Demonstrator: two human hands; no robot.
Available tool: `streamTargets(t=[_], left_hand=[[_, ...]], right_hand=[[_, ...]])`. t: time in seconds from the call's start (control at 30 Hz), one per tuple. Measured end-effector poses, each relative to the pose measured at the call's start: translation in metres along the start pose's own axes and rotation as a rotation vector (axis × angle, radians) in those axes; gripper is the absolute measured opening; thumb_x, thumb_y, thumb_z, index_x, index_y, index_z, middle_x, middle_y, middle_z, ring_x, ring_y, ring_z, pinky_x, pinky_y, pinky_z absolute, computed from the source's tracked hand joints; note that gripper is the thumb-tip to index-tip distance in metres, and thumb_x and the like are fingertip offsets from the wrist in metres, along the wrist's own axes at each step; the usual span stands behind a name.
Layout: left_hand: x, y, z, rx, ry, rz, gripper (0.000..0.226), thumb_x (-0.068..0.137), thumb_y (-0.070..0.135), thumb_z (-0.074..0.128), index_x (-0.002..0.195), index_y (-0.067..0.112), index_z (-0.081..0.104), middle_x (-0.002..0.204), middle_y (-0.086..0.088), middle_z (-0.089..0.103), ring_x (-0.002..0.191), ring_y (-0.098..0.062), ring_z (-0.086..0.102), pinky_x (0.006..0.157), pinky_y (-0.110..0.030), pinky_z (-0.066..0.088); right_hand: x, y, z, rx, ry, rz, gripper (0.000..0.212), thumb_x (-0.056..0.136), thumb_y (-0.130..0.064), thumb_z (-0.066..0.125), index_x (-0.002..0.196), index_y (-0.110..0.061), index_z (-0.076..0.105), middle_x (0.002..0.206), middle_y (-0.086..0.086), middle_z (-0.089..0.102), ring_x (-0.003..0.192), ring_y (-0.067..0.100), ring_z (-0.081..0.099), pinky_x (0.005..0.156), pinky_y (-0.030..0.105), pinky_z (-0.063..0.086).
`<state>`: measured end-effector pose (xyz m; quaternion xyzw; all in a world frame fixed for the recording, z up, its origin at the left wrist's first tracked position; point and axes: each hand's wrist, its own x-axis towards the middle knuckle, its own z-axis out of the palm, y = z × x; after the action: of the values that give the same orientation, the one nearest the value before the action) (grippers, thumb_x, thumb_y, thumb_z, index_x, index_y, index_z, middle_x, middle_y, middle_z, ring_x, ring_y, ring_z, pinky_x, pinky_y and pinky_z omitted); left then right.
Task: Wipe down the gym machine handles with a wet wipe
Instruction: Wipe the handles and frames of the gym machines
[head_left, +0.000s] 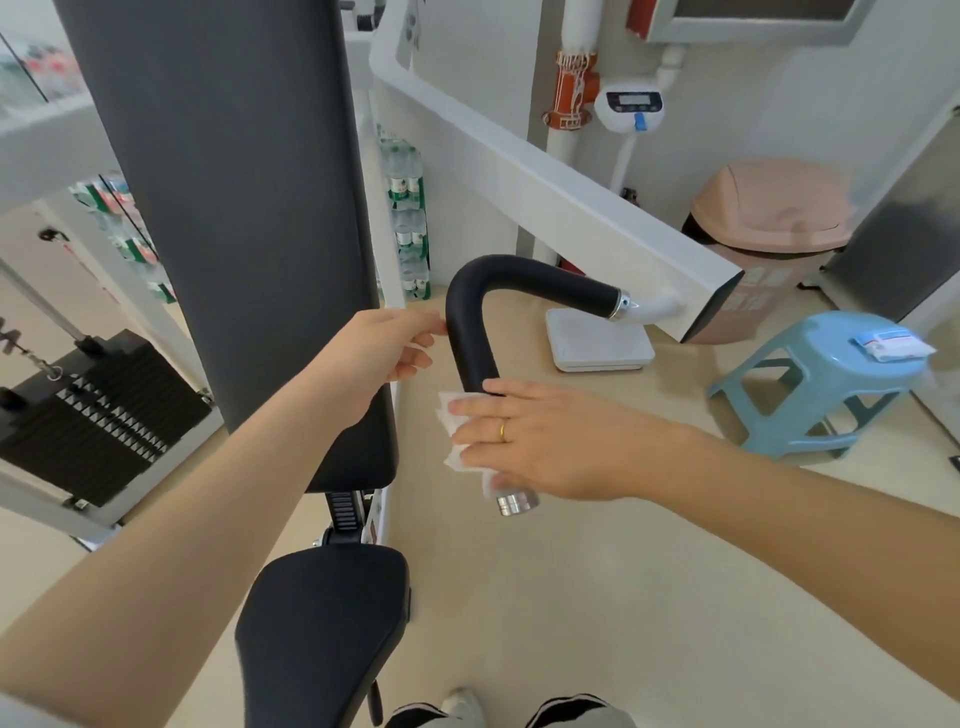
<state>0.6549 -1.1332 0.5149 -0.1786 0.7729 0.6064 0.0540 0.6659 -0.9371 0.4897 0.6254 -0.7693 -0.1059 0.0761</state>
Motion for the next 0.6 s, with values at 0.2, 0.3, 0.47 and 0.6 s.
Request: streamTargets(t=[0.2,0.3,0.47,0.6], left_hand=[[0.013,-0.003,-0.007,-0.106,-0.019,0.044,0.021,0.088,0.026,0.057,0.101,0.013,0.068,0.084,-0.003,0.057,0.066,-0.014,0.055,0.071,-0.028,0.048],[0.014,-0.007,-0.008,-0.128,-0.023,0.028,0.018,0.088,0.022,0.057,0.094,0.013,0.071,0.083,-0.002,0.056,0.065,-0.014,0.054,0.068,-0.026,0.046],[0.017,-0.003,-0.009,-0.152,-0.045,0.036,0.02,0.091,0.022,0.053,0.103,0.011,0.065,0.082,-0.001,0.057,0.062,-0.013,0.054,0.065,-0.024,0.045],[0.012,0.009,-0.004,-0.086,-0.07,0.113,0.029,0.092,0.033,0.052,0.12,0.024,0.052,0.09,0.004,0.064,0.074,-0.011,0.061,0.073,-0.025,0.047]], right_hand=[[0.024,0.023,-0.007,-0.075,-0.012,0.139,0.047,0.094,-0.039,0.027,0.118,-0.016,0.06,0.13,0.003,0.057,0.137,0.023,0.033,0.113,0.035,0.008],[0.016,0.007,-0.001,-0.07,-0.035,-0.055,0.039,0.096,-0.038,0.032,0.106,-0.02,0.065,0.114,-0.002,0.065,0.131,0.022,0.043,0.114,0.037,0.011],[0.039,0.067,-0.014,-0.008,0.041,0.219,0.052,0.096,-0.043,0.022,0.144,-0.022,0.027,0.151,0.001,0.031,0.143,0.018,0.014,0.112,0.032,-0.006],[0.046,0.102,-0.015,0.281,0.052,0.584,0.04,0.099,-0.037,0.031,0.133,-0.019,0.038,0.138,0.005,0.046,0.13,0.026,0.038,0.103,0.038,0.03]])
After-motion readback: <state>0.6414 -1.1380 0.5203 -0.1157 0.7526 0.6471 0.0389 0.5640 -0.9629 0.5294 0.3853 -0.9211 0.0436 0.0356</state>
